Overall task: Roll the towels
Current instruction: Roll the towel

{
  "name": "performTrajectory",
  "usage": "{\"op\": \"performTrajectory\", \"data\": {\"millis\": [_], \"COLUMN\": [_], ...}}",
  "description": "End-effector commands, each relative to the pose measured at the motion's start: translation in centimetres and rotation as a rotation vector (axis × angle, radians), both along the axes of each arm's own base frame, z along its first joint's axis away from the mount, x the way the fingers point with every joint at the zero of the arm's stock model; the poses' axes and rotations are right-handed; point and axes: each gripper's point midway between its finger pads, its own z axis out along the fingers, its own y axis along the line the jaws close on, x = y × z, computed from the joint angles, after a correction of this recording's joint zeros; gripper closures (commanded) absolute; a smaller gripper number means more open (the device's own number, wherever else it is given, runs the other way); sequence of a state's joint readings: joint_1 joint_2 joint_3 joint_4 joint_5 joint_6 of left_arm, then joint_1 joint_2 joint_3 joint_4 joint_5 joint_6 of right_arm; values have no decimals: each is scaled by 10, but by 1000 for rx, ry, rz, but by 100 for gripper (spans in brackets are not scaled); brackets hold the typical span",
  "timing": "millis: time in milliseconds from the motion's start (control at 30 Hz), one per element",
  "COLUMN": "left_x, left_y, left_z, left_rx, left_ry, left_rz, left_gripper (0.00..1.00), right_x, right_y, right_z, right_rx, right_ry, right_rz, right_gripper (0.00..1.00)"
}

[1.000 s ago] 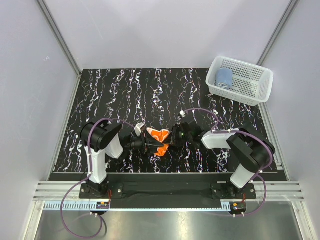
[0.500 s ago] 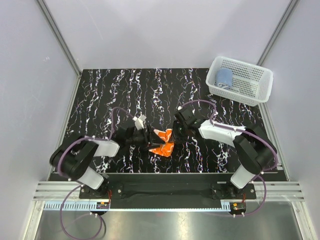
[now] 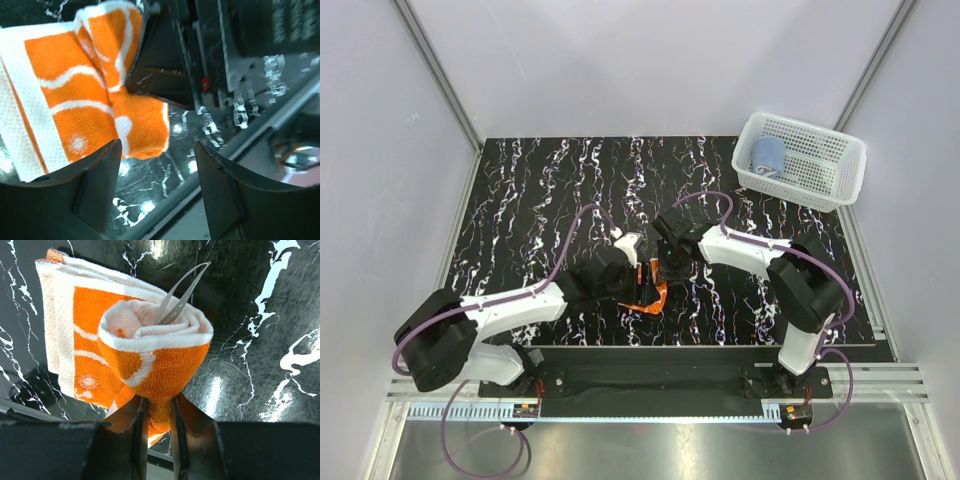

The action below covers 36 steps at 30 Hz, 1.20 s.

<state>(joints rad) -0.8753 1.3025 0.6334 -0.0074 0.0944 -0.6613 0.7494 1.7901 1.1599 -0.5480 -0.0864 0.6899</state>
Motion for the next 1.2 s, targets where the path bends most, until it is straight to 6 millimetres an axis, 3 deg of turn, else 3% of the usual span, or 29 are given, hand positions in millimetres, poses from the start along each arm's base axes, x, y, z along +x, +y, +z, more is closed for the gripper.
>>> {"op": "performTrajectory", "data": {"millis": [0, 200, 333, 433, 500, 567, 633, 733, 933, 1067, 1167], "left_x": [13, 11, 10, 12, 11, 10, 6, -1, -9, -11, -12], "left_y": [5, -2, -1, -4, -3, 0, 3, 8, 17, 20, 21], "left_z": [-8, -35, -44, -42, -41, -40, -42, -47, -52, -52, -53], "left_rx": [113, 182, 189, 170, 171, 171, 172, 167, 161, 152, 151], "left_ry": [-77, -53, -42, -53, -54, -54, -48, -31, -13, -14, -8], "left_rz": [41, 36, 44, 44, 47, 49, 47, 45, 51, 55, 61], "left_gripper": [38, 53, 78, 90, 100, 100, 100, 100, 100, 100, 100], "right_x": [-4, -4, -8, -10, -11, -9, -6, 6, 38, 63, 76], "right_y": [-7, -3, 0, 0, -1, -3, -4, -13, -33, -61, -70], "right_z": [-3, -1, 1, 1, 3, 4, 9, 17, 18, 13, 24], "right_rx": [-70, -59, -42, -38, -39, -46, -59, -87, -78, -106, -98], "right_ry": [12, 14, 24, 27, 28, 22, 9, -22, -25, -24, -73], "right_rz": [19, 23, 46, 53, 53, 48, 49, 29, -37, -102, -128], "right_gripper": [84, 84, 84, 84, 78, 68, 49, 29, 25, 25, 25]}}
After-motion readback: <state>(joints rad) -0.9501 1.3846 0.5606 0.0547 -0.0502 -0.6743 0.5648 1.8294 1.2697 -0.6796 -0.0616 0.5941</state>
